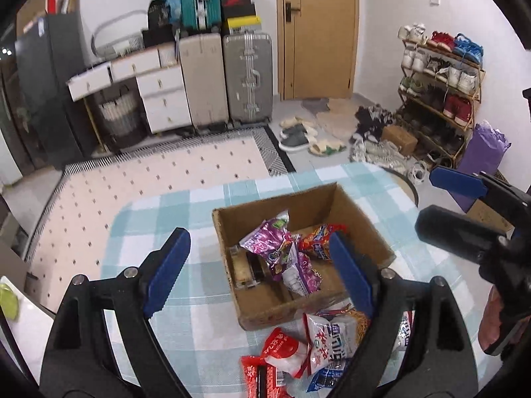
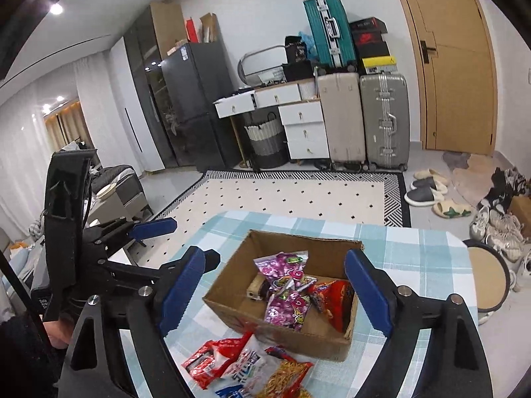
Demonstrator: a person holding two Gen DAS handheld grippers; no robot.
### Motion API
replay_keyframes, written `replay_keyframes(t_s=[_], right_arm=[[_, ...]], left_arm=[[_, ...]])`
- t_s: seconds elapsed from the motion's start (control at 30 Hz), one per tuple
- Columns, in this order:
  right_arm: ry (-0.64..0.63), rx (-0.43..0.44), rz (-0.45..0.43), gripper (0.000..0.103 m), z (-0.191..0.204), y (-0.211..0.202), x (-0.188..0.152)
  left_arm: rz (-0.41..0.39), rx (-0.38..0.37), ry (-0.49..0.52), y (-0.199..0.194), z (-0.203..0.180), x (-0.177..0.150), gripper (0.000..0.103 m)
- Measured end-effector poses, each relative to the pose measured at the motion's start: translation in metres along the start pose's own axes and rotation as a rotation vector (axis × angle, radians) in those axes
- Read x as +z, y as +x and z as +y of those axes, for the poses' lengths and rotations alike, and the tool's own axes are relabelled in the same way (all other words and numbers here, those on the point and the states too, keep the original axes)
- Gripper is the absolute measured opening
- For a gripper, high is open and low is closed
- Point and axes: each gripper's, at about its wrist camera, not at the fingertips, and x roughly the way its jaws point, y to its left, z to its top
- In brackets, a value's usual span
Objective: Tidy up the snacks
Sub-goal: 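Open both grippers to drop the purple and red chip bags into the box, then move both grippers back toward the remaining snacks beside the box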
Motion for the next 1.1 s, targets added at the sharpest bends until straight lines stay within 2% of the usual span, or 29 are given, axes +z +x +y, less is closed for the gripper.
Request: replay_keyframes(t_s=[0.13,0.23,0.33,0.53,0.8,1.0,1.1], right_arm=[[-0.007,-0.017,-0.056,0.099,0.012,-0.028,-0.006],[-0.027,-0.013,-0.079,0.1,0.021,-0.046,-0.012],[-0.029,-0.01,-0.109,0.101,0.028,-0.065,-0.02],[-0.033,0.019,-0.165,0.102,0.041,-0.098,-0.037],[-0.11,-0.037,-0.27,0.102,0.058,-0.14,-0.067],[-0.118,-0.099,-0.265,0.102,0.056,-0.147,-0.103],[-0.064,-0.152,-0.212,0.102,0.046,-0.14,-0.123]], left_arm=[[-0.087,0.083,0.002,-0.04,-0.001,-0.009,0.087],[-0.151,0.115,0.0,-0.069,-0.001,-0.016,0.103],[-0.208,0.13,0.004,-0.097,-0.004,-0.024,0.103],[-0.239,0.112,0.014,-0.14,-0.013,-0.04,0.103],[-0.248,0.113,0.002,-0.175,-0.012,-0.071,0.103],[-0.264,0.128,-0.02,-0.183,-0.004,-0.112,0.103],[-0.27,0.163,-0.023,-0.179,0.0,-0.136,0.103]])
